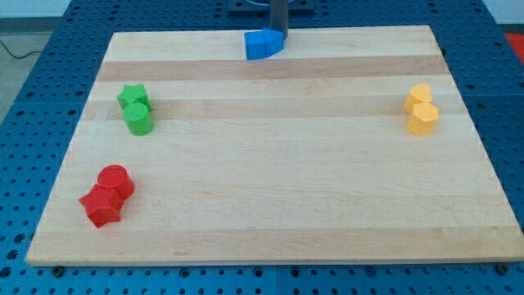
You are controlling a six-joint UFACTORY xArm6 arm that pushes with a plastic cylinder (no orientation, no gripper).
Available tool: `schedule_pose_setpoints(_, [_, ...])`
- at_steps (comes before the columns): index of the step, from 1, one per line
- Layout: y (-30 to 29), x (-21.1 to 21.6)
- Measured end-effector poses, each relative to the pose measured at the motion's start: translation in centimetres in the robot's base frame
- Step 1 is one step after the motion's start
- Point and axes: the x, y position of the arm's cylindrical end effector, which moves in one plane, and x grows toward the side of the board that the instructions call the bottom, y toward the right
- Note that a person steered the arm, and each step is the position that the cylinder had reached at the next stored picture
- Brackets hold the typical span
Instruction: Place the blue triangle below the blue cube
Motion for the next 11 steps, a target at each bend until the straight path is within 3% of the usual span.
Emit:
schedule_pose_setpoints(1, [-2.3, 1.9])
schedule_pose_setpoints(2, [-0.7, 1.8])
schedule_pose_setpoints(3, [5.8, 1.7])
schedule_pose_setpoints(4, [7.7, 3.8])
schedule_pose_setpoints(6, [1.0, 4.4])
schedule_pose_setpoints(10, [-3.7, 9.1])
schedule_pose_setpoints(11, [-3.9, 12.4])
